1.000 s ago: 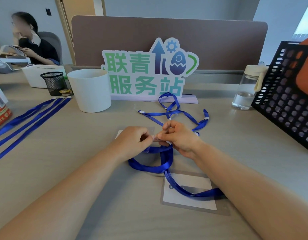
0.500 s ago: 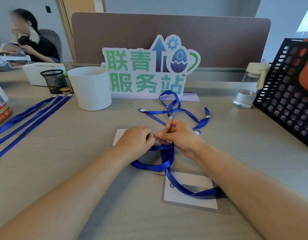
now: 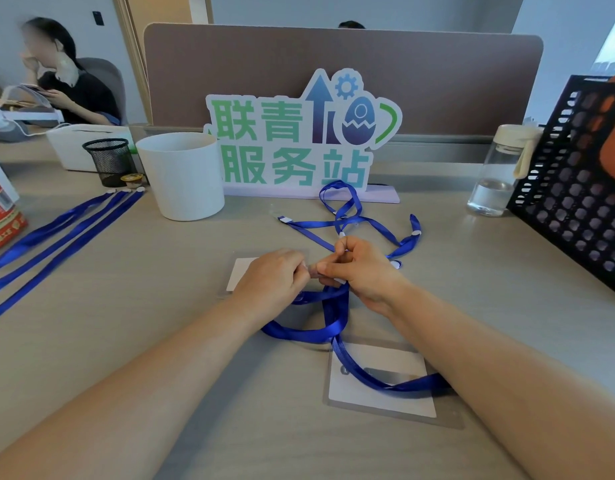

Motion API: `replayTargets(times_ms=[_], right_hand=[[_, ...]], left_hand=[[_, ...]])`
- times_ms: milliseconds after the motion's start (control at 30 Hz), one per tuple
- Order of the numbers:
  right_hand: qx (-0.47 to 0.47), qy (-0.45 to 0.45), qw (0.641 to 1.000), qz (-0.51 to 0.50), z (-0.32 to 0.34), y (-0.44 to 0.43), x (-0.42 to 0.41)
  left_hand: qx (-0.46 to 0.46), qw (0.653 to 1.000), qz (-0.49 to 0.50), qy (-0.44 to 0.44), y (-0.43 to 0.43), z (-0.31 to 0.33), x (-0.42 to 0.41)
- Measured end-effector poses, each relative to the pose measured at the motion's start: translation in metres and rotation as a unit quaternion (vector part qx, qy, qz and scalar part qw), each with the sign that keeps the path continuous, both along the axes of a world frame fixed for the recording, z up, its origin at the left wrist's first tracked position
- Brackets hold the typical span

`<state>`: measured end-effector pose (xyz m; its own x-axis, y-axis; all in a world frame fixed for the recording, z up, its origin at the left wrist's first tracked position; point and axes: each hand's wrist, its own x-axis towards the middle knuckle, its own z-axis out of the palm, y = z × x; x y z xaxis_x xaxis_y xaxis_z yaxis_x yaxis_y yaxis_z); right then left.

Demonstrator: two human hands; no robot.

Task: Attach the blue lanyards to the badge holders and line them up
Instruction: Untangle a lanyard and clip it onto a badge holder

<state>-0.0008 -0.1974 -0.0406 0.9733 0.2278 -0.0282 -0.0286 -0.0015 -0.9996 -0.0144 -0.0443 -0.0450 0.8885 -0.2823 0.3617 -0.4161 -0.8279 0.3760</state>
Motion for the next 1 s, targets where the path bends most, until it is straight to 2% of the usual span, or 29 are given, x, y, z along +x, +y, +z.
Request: replayTargets(times_ms=[167,500,667,1000], right_hand=[[0.036,-0.008,0.999,-0.006,0.001,0.000,0.002],[0.060,0.006,0.998,0.008,0.002,-0.001,0.001],[0.068,0.005,0.997,0.020,0.003,-0.003,0.000],[0.102,0.014,0.994,0.041,0.009,-0.003,-0.003]], left_hand=[[-0.057,0.998,-0.027,0.027,0.004,0.002,0.001],[-0.004,0.999,-0.017,-0.041,0.000,-0.002,0.000],[-0.068,0.996,-0.030,-0.053,0.000,-0.007,0.002],[-0.176,0.983,-0.044,0.001,0.014,-0.007,0.016]])
